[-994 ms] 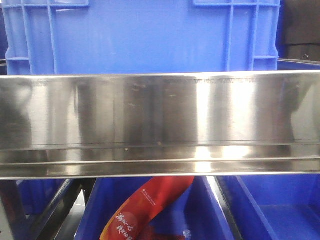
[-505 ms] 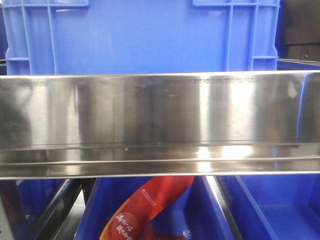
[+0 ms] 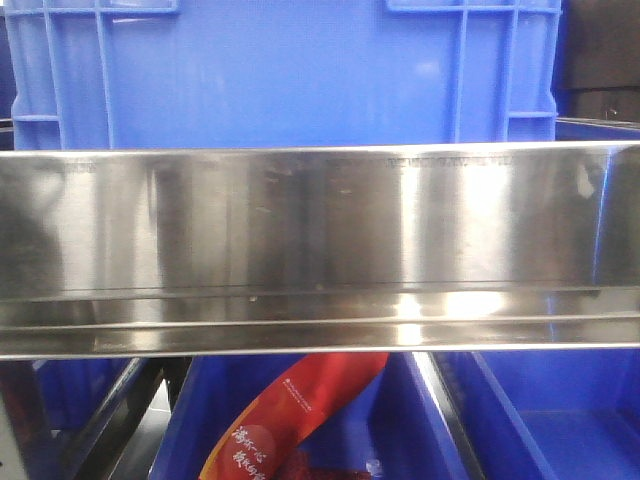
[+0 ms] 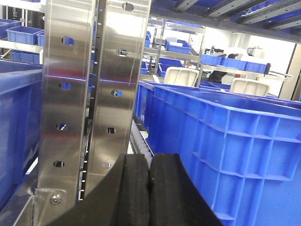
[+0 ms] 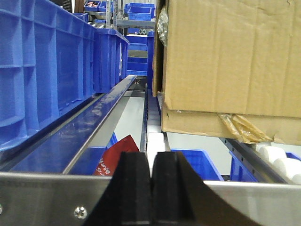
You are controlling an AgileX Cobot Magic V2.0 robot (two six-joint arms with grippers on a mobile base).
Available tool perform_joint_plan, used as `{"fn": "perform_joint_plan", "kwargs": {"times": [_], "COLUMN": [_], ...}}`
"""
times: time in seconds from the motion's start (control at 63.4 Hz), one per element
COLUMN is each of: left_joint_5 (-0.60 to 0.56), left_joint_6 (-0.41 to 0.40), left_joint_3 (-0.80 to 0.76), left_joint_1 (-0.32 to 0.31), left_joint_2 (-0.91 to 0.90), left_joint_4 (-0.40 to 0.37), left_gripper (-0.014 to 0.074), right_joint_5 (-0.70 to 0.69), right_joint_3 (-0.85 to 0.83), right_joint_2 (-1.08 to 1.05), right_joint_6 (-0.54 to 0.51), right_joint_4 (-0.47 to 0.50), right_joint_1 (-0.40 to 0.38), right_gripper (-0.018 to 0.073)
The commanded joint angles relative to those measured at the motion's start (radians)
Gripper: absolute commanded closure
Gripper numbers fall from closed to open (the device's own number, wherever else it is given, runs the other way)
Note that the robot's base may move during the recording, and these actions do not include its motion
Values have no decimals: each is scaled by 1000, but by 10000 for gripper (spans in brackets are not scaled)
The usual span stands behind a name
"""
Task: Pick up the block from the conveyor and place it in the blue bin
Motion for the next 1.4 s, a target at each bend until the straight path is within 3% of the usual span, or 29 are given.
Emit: {"fn": "perform_joint_plan", "kwargs": {"times": [0.0,0.71,0.789,0.883,0.962,1.072,1.325,1.388], "left_joint_5": [-24,-6,-58,-109,-112,-204,-402,-383], "left_joint_6": [1,1,1,20,80,200,204,204], "left_joint_3": [1,3,35,108,173,266,372,372], "left_joint_1": [3,6,11,27,41,58,117,128], "left_joint_2": [-3,-8,-20,-20,-20,-20,-20,-20], "left_joint_4": [-3,18,51,-6,-58,-91,-111,-111], "left_gripper": [707,707,707,707,707,707,707,707], "right_joint_5": [-14,-14,-14,-14,-14,-14,-14,-14], "right_joint_3": [0,0,0,0,0,0,0,0], "right_joint_2": [-3,-3,-3,-3,-3,-3,-3,-3], "right_joint_6": [-1,-1,-1,-1,-1,-1,-1,-1], "right_joint_4": [-6,-6,-6,-6,-6,-6,-6,-6], "right_joint_1": [1,1,1,1,1,1,1,1], "right_gripper": [721,721,721,721,721,721,721,721]}}
